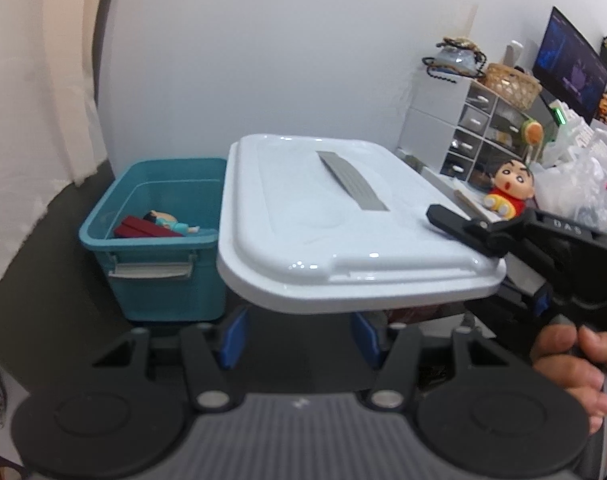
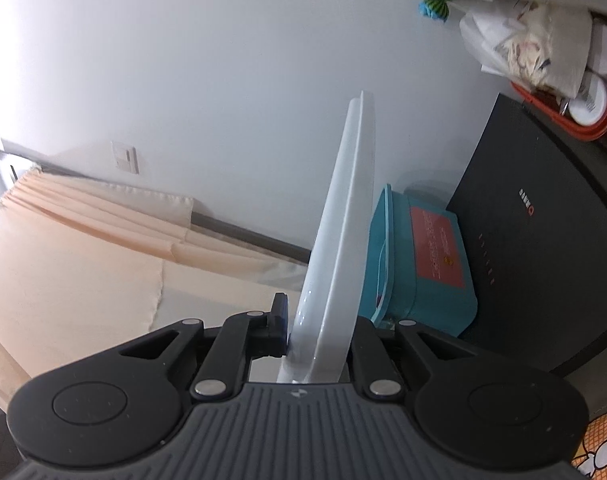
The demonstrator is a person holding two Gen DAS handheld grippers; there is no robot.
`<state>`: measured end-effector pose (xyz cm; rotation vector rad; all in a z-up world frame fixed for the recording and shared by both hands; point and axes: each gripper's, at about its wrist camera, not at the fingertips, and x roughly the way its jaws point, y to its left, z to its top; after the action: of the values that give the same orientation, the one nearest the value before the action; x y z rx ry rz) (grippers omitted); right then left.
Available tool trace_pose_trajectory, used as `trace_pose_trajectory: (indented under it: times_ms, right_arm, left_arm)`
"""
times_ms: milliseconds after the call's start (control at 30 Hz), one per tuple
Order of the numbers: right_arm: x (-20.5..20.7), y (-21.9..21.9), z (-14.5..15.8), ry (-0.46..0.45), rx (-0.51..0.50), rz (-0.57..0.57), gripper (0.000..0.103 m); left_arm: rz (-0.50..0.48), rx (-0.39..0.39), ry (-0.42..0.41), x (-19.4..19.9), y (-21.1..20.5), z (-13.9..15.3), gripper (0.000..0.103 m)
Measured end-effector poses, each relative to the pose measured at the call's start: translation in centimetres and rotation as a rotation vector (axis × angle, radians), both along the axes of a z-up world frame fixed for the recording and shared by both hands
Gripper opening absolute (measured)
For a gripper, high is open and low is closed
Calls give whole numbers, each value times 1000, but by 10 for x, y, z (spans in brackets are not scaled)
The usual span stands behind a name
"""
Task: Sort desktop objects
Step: 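Carry the white lid over the teal bin with the right tool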
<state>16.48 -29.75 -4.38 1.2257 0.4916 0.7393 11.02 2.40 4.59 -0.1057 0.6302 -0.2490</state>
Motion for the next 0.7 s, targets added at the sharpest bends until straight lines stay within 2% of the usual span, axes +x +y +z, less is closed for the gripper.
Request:
trace_pose_trajectory:
  times_ms: [400, 700]
  right_arm:
    - [25, 52, -18, 21, -68, 92, 12]
    - [38, 72, -21, 44, -104, 137, 15]
  left_arm:
    - [35, -1, 48, 10, 35, -22, 59]
    - [41, -19, 53, 18, 49, -31, 59]
